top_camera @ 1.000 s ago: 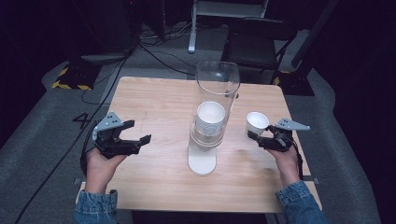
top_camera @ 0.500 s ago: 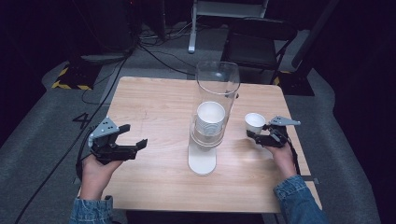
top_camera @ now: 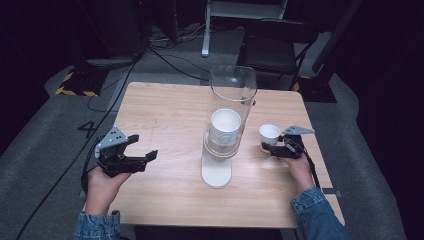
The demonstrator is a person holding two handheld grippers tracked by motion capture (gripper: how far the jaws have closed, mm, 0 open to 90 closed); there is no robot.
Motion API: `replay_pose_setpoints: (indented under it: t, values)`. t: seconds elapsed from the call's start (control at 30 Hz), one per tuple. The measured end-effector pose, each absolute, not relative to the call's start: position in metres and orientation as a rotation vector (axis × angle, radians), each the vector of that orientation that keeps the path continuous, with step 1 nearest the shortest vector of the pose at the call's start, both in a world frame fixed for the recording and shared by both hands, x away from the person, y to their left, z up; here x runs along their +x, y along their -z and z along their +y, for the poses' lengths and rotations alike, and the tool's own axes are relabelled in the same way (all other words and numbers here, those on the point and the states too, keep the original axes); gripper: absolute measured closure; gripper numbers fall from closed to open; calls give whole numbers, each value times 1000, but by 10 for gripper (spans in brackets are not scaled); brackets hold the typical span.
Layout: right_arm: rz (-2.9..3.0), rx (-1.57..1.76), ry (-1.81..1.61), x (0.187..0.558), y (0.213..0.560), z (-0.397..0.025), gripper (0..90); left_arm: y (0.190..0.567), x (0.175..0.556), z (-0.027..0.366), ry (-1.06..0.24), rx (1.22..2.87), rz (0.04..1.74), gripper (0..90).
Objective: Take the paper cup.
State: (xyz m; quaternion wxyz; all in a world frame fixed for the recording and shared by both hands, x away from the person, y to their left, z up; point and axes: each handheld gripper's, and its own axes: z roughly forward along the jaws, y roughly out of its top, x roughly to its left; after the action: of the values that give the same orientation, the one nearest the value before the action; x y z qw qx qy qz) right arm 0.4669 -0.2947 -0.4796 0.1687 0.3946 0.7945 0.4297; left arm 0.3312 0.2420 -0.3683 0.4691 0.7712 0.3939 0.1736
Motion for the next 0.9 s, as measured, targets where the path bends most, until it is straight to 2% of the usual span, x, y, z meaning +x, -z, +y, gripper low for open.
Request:
replay_pose_setpoints:
  t: [0.43,0.63,0.7,0.9]
  values:
    - [2308,1139,-1169,467,484,-293,282,368,334,239,-409,1901,962,154]
    - [2307,1160,-1169,466,483,-294,213,368,337,237,-402,1908,954,154]
    - [2296,1148,-1165,465,481,-295,155,367,338,236,-393,1913,949,154]
    - [2277,1110,-1188,457,469,-300,94,367,340,234,-393,1921,943,154]
